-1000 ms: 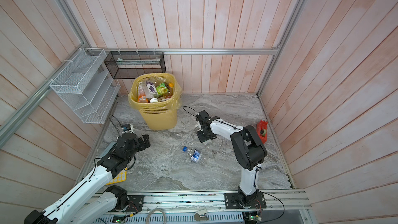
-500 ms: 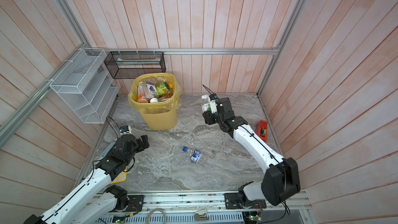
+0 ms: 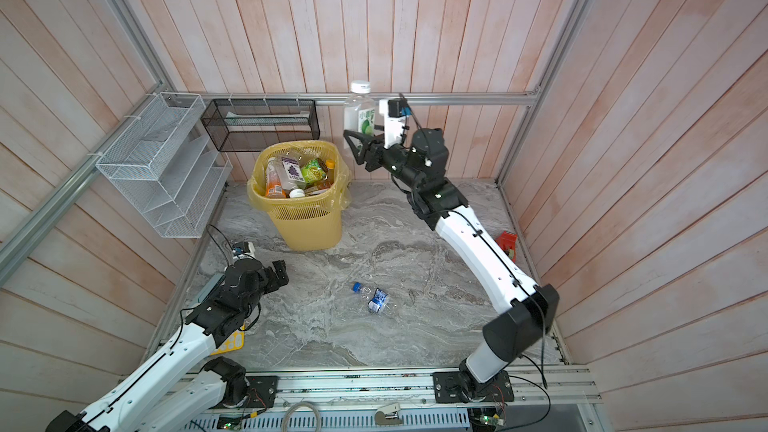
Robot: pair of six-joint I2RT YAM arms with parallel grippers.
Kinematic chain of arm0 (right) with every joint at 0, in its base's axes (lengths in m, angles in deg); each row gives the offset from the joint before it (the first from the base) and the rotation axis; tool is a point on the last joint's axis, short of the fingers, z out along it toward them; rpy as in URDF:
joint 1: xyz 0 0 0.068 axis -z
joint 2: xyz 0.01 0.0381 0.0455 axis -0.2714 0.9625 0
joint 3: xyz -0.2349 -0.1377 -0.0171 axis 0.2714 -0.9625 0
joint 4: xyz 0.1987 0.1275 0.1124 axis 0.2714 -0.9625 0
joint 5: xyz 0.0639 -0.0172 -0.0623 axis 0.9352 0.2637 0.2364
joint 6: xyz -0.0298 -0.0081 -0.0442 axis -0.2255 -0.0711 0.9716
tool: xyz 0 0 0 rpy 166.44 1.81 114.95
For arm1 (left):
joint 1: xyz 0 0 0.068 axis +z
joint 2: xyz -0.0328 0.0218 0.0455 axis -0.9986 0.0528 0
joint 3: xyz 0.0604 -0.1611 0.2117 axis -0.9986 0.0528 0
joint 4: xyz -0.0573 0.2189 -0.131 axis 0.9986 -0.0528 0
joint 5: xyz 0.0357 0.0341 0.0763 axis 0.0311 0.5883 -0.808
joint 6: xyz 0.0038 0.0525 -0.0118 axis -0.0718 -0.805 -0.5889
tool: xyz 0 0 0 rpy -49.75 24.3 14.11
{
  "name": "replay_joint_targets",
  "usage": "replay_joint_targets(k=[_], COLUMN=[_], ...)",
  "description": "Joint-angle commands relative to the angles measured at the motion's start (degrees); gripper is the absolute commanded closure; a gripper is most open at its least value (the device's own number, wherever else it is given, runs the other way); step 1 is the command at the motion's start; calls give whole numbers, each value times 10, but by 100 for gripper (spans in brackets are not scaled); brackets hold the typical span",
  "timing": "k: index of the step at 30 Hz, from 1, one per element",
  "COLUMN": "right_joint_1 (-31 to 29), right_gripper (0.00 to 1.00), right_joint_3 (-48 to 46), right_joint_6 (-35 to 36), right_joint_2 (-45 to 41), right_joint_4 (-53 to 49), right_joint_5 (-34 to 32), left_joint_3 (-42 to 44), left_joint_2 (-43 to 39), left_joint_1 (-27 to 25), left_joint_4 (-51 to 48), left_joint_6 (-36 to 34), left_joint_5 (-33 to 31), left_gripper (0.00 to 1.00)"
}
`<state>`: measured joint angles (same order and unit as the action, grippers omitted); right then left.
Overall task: Throw the plastic bottles in the bin
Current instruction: 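Lift the lime-label bottle with the right gripper and carry it over the bin, then lower the right gripper onto the crushed blue-label bottle and close it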
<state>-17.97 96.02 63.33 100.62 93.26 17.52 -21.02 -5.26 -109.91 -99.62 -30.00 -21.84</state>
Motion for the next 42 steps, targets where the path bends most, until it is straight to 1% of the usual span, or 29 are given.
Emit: replay_joint_targets(k=[1, 4, 5, 6, 7, 8, 10, 13, 16, 21, 26, 28, 33, 36, 38, 42], right_joint_1=[-30, -32, -31, -32, -32, -32, -32, -31, -31, -22, -7, -3, 4, 7, 6, -2], right_gripper=[52, 46, 39, 29, 16, 10, 0, 0, 0, 0, 0, 0, 0, 0, 0, 0], right_joint_3=[124, 287, 342, 372, 383, 376, 332, 268, 249, 214, 122, 64, -128, -238, -311, -428], right_joint_6=[21, 29, 33, 36, 39, 42, 49, 60, 76, 93, 95, 99, 117, 112, 103, 82], right_joint_2=[132, 248, 273, 287, 288, 278, 241, 181, 148, 111, 62, 33, -57, -104, -134, -179], right_joint_4=[-165, -297, -330, -347, -352, -344, -317, -281, -284, -286, -277, -262, -228, -241, -253, -294], right_joint_5=[26, 18, 9, -1, -13, -28, -59, -110, -143, -161, -157, -156, -148, -147, -131, -114], left_joint_3=[-9, -10, -12, -13, -13, -14, -13, -11, -11, -16, -16, -16, -11, -11, -12, -13], left_joint_2=[3, 6, 7, 8, 9, 11, 12, 14, 16, 22, 20, 18, 14, 15, 15, 13], left_joint_1=[-2, -3, -4, -4, -4, -4, -3, -4, -4, -4, -4, -4, -5, -6, -6, -7], left_joint_4=[2, -3, -7, -11, -13, -16, -18, -14, -9, -7, -10, -12, -10, -9, -7, -7], left_joint_6=[-12, -16, -16, -17, -17, -17, -15, -12, -11, -13, -12, -12, -10, -11, -11, -4], left_joint_5=[-1, -1, -2, -3, -4, -5, -4, 0, 5, 7, 6, 4, 2, 0, -4, -19], left_gripper=[0, 0, 0, 0, 0, 0, 0, 0, 0, 0, 0, 0, 0, 0, 0, 0])
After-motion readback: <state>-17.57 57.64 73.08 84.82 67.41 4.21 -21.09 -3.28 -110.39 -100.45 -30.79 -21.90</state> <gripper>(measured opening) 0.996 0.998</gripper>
